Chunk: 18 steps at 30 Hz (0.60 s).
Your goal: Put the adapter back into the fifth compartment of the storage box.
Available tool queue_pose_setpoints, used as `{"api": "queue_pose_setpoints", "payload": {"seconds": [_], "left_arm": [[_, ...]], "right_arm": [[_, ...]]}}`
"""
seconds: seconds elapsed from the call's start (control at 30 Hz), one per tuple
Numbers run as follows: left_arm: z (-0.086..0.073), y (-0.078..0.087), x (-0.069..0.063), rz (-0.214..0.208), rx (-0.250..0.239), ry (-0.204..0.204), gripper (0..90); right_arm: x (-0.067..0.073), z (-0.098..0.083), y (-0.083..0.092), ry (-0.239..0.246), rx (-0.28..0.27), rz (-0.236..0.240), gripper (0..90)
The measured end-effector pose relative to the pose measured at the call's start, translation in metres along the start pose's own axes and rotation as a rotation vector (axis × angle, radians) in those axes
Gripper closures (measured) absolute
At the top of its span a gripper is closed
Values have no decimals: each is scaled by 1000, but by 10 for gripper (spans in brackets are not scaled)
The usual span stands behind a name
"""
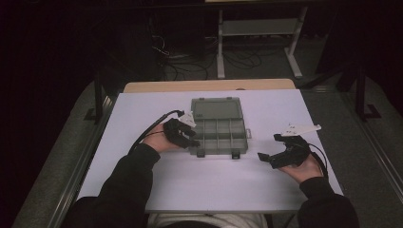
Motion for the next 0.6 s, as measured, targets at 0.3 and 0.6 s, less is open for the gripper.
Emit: {"api": "queue_pose_setpoints", "payload": {"seconds": [0.3, 0.6], "left_arm": [[1, 15, 0, -35, -99, 42, 316], [-1, 23, -1, -39, -143, 67, 63]], "right_arm": [[0, 0, 1, 0, -2, -1, 0], [1, 0, 2, 1, -7, -3, 0]]}}
Point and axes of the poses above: each handheld gripper's, and its own axes: y roughly backward along the jaws, z roughly out of its top, x roughly to its left, the point moved 5 cm from there along -y, roughly forward along the jaws, and after that the axes turned 6 degrees about -y, right-handed, at the moved point
